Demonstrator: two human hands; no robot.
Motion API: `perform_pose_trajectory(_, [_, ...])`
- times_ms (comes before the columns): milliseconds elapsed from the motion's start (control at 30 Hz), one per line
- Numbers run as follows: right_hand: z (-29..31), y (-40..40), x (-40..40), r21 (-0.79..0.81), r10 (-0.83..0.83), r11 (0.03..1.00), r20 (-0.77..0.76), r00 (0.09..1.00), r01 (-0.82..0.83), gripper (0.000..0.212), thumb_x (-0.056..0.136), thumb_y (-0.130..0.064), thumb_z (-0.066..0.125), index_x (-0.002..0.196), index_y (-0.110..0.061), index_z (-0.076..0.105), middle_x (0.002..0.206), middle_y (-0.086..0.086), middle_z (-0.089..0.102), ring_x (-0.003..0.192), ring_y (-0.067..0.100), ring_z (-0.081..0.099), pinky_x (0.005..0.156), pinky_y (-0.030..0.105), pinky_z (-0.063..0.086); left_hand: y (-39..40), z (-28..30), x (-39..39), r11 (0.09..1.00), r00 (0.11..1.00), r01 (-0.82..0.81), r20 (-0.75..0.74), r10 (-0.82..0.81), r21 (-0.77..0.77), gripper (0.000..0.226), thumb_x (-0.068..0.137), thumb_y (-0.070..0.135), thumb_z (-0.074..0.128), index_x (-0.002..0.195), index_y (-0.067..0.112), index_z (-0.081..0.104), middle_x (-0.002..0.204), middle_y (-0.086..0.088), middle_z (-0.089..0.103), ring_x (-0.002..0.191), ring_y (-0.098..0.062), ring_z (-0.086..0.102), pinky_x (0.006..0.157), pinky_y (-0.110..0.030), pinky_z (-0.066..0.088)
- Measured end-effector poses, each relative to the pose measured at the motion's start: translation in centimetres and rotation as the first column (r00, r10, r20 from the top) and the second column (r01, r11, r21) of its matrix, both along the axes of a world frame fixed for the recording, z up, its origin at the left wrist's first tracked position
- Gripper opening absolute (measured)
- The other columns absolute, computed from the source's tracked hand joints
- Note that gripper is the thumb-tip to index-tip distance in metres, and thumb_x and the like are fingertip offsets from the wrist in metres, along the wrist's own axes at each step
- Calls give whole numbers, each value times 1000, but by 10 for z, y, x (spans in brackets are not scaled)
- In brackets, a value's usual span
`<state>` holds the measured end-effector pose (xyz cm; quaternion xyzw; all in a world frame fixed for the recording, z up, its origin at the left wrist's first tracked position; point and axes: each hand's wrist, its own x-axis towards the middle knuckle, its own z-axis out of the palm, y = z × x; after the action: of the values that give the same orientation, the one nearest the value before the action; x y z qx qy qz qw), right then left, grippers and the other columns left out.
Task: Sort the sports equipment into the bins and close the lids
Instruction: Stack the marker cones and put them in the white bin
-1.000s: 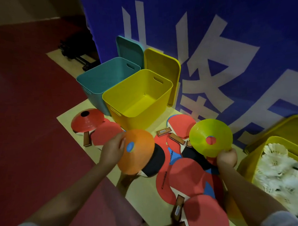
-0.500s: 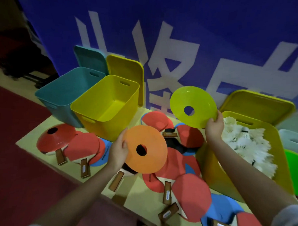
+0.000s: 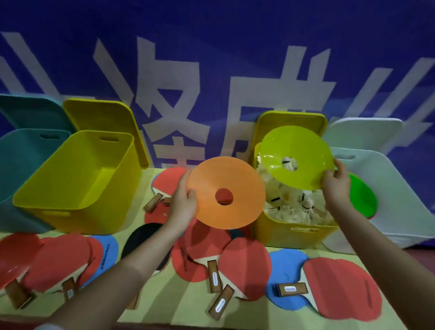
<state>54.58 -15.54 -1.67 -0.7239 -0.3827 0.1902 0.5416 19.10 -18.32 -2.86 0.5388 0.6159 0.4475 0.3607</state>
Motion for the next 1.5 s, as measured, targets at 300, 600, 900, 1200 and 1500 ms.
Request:
perform_pose_trajectory(300, [-8, -51, 125, -45, -286, 958, -67, 956, 283, 65, 73, -22, 36, 136, -12, 46, 131, 18, 53, 113, 30, 53, 102, 49, 42, 14, 11, 107, 991, 990, 133, 39, -133, 2, 55, 97, 1, 37, 146, 24, 32, 142, -7, 43, 114, -17, 47, 90, -29, 40])
perform_pose_trajectory(600, [-44, -44, 236, -275, -219, 936, 30, 975, 218, 67, 66, -16, 39, 133, -21, 41, 114, 20, 59, 97, 42, 59, 81, 58, 52, 14, 9, 201, 992, 988, 123, 97, -120, -31, 55, 97, 1, 37, 145, 27, 33, 138, -2, 45, 115, -18, 49, 92, -30, 45])
perform_pose_trajectory(900, [-71, -7, 229, -656, 404, 727, 168, 899, -204, 62, 83, -19, 53, 140, 2, 37, 138, 25, 46, 125, 40, 46, 100, 40, 37, 7, 15, 268, 982, 989, 147, 18, -146, -115, 54, 99, 8, 41, 146, 31, 30, 143, 0, 39, 121, -23, 46, 90, -32, 45])
perform_pose_trajectory(1200, [-38, 6, 284, -478, 455, 872, 707, 542, -108, 48, 91, -25, 53, 137, -12, 47, 131, 14, 53, 123, 34, 43, 94, 43, 40, 22, 18, 332, 984, 984, 168, -54, -172, -64, 52, 98, 10, 40, 147, 27, 29, 144, -6, 42, 122, -24, 47, 92, -31, 43])
perform_pose_trajectory(1500, [-45, -19, 317, -446, 385, 853, 187, 904, -271, 48, 103, -25, 29, 150, -28, 22, 138, 6, 51, 114, 31, 54, 84, 36, 42, 72, -6, 424, 964, 922, 240, -285, -263, -113, 55, 98, 9, 37, 150, 23, 24, 129, -16, 55, 98, -35, 59, 69, -34, 44])
